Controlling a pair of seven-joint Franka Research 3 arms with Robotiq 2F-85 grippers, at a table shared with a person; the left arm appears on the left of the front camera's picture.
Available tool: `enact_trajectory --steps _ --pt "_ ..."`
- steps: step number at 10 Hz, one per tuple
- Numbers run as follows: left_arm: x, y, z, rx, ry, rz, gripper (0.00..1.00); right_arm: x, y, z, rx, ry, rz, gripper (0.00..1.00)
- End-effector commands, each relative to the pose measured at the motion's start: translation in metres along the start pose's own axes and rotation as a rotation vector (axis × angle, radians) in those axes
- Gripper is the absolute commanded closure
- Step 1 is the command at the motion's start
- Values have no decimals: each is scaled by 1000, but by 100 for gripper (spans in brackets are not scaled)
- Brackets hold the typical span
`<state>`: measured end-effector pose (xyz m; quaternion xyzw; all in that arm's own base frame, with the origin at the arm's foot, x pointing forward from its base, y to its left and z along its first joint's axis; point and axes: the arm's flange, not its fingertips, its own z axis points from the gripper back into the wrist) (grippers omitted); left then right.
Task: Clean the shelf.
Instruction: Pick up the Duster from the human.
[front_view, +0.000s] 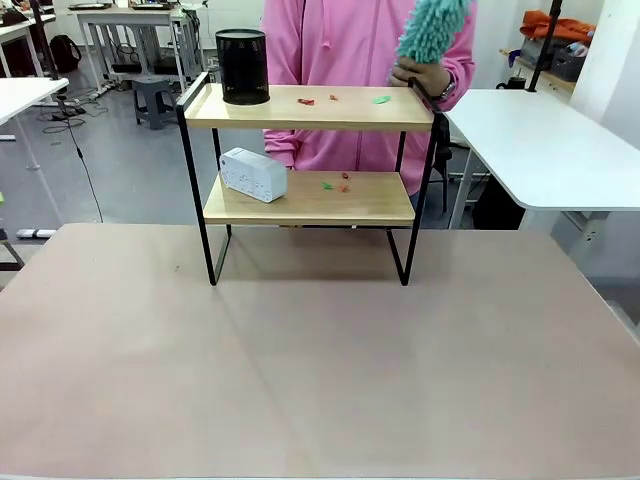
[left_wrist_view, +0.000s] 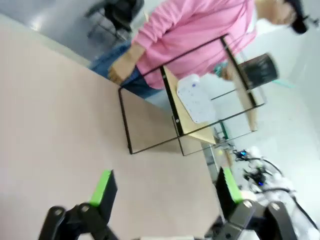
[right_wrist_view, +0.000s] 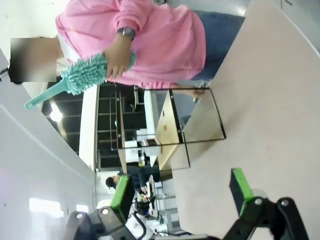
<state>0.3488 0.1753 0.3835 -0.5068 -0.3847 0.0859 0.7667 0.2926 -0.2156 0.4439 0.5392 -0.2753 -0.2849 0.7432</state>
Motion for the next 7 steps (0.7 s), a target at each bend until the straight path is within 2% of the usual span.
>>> enact_trajectory --steps 1,7 --pt "9 -11 36 1 -32 -57 0 -7 24 4 21 22 56 0" --pt "9 -11 36 1 -32 -57 0 -7 24 4 21 22 56 0"
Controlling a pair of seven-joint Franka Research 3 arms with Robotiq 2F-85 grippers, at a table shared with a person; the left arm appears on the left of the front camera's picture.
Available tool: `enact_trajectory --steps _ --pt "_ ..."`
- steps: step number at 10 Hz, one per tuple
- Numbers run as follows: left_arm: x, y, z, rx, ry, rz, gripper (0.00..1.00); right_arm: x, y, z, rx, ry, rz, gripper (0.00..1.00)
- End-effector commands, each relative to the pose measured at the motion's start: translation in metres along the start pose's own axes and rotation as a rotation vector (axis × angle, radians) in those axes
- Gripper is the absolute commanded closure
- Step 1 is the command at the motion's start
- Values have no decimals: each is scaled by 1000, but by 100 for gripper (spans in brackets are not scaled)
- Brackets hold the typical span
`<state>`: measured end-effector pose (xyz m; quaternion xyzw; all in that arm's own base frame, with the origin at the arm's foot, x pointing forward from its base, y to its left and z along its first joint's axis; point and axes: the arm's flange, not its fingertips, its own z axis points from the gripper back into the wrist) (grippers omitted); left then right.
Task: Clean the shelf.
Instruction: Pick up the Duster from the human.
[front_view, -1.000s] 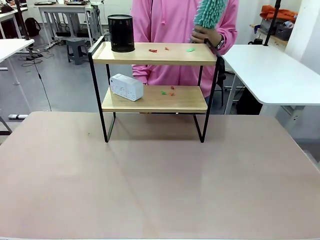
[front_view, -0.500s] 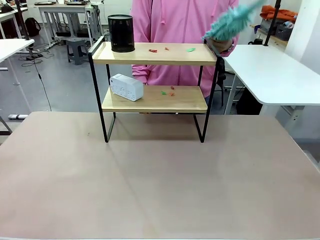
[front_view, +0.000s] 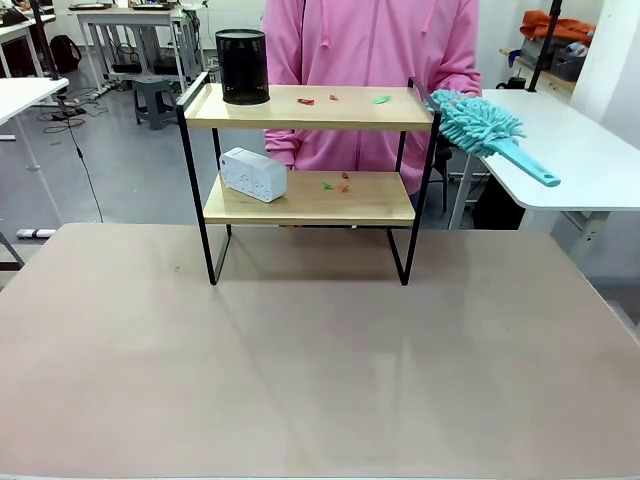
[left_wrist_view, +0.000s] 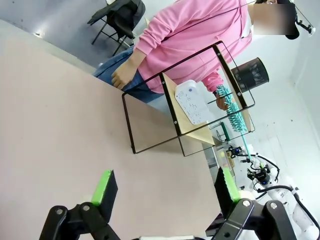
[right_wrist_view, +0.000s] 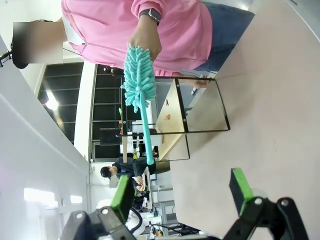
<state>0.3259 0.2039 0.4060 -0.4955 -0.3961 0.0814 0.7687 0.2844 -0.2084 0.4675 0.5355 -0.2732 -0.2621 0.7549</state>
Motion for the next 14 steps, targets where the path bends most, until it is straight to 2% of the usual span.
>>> enact_trajectory --steps 1,2,3,4,7,10,12,14 --pt "-2 0 -4 -13 -19 -30 0 1 1 -4 27 -10 16 0" --pt "-2 0 -4 -13 -19 -30 0 0 0 0 0 0 0 0" --pt "-2 0 -4 -13 -19 -30 0 15 -1 -14 85 58 -19 0" --pt "-2 0 -4 -13 -19 -30 0 29 4 -36 78 80 -12 0" --pt "-2 0 -4 -13 -19 -30 0 68 33 -137 54 195 -33 0" --pt "-2 0 -4 -13 -19 -30 0 74 29 -224 68 270 -157 0" --pt "-2 0 -4 -13 -19 -30 0 72 34 -250 129 298 -206 0" --pt "-2 0 -4 -13 -19 -30 0 65 40 -258 132 334 -181 0"
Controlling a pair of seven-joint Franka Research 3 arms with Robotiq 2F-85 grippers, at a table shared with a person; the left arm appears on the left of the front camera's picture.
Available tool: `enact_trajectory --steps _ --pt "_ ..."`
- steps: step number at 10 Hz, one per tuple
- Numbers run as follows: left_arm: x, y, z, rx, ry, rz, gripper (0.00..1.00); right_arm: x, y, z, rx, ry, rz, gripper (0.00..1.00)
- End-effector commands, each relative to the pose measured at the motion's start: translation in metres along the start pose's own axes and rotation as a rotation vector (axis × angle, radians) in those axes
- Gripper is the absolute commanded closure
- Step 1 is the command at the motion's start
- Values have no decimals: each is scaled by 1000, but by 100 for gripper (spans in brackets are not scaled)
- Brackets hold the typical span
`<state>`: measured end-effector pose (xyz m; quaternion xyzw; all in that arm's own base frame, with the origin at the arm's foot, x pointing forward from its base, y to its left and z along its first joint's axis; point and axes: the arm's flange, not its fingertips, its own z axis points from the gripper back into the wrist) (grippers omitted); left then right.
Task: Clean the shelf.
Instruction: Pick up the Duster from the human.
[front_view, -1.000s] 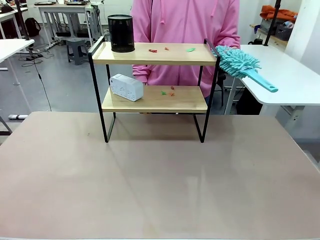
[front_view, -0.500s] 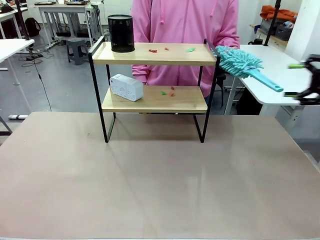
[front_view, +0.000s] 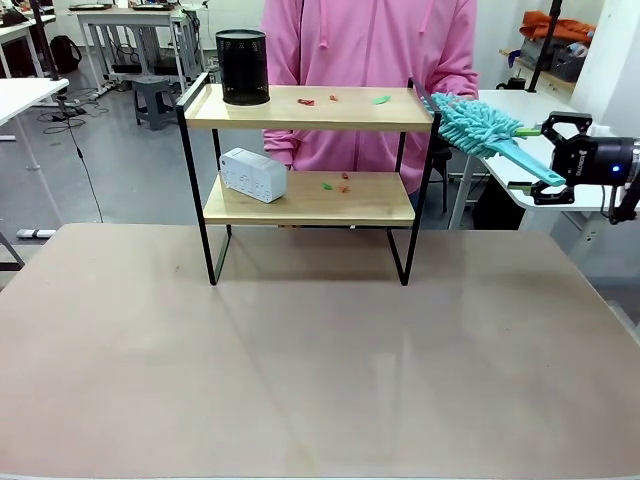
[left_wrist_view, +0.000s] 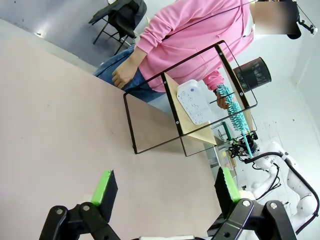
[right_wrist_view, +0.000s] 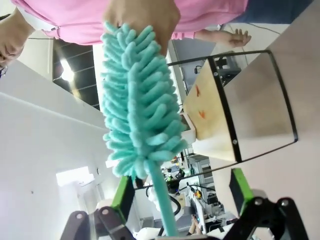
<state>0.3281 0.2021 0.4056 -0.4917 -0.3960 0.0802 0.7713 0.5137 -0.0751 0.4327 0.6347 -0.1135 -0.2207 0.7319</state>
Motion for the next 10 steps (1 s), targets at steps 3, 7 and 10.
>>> enact_trajectory --steps 3,7,10 --pt "-2 0 -1 -21 -22 -24 0 -11 10 -11 27 55 44 0" --pt "-2 0 -1 -21 -22 -24 0 -14 13 -5 34 55 77 0" --pt "-2 0 -1 -21 -22 -24 0 -22 12 2 7 84 87 0"
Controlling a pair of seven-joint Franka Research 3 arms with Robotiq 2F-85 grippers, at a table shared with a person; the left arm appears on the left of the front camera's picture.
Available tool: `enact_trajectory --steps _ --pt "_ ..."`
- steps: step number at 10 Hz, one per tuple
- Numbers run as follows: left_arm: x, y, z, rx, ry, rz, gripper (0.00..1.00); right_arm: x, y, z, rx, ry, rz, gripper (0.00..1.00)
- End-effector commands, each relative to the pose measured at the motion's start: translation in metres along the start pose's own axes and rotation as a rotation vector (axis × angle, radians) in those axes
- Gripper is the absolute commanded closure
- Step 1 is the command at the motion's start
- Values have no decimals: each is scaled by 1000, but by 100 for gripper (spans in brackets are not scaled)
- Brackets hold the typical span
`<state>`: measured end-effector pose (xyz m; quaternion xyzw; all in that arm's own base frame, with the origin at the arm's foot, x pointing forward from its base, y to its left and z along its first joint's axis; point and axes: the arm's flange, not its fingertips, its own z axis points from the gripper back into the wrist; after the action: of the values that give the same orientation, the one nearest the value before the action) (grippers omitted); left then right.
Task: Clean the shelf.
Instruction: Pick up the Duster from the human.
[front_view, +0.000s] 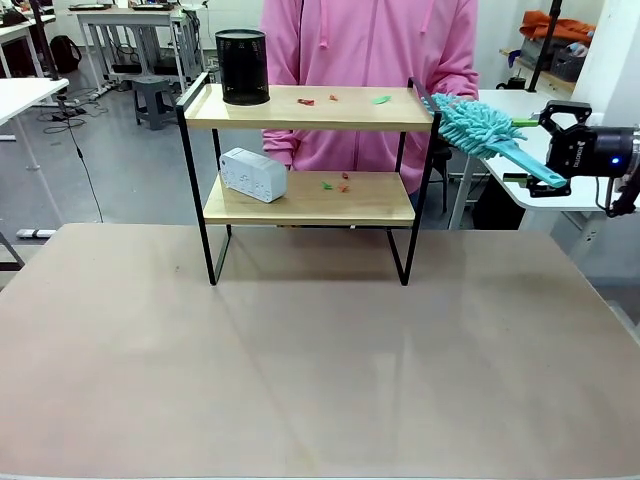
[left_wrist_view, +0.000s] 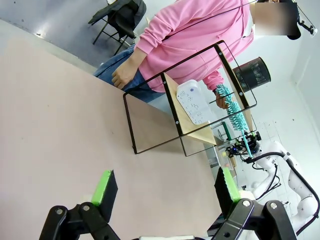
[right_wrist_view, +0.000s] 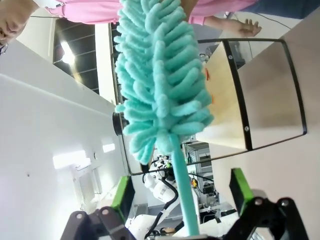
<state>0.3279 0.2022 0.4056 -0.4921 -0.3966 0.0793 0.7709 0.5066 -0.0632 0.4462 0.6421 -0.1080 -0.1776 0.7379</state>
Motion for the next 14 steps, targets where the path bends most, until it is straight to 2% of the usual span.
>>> enact_trajectory --steps 1,2,3,4,6,7,8,14 --pt "-2 0 -2 -19 -22 -23 0 -9 1 11 -7 0 48 12" --pt "-2 0 -2 -19 -22 -23 0 -11 3 16 1 -2 48 55" --pt "-2 0 -2 -19 -22 -23 0 -12 4 19 6 -1 55 68" --pt "-2 0 -2 -19 -22 -23 0 -13 4 20 2 3 53 100" --pt "-2 0 -2 -19 -22 -23 0 -13 2 19 7 18 43 100" --pt "-2 0 -2 -19 -22 -23 0 -14 0 15 -2 34 43 92" --pt "-2 0 -2 -19 -22 -23 0 -15 -1 11 -8 49 42 100" --pt "-2 0 -2 -19 -22 -23 0 -16 -5 15 -9 56 21 100"
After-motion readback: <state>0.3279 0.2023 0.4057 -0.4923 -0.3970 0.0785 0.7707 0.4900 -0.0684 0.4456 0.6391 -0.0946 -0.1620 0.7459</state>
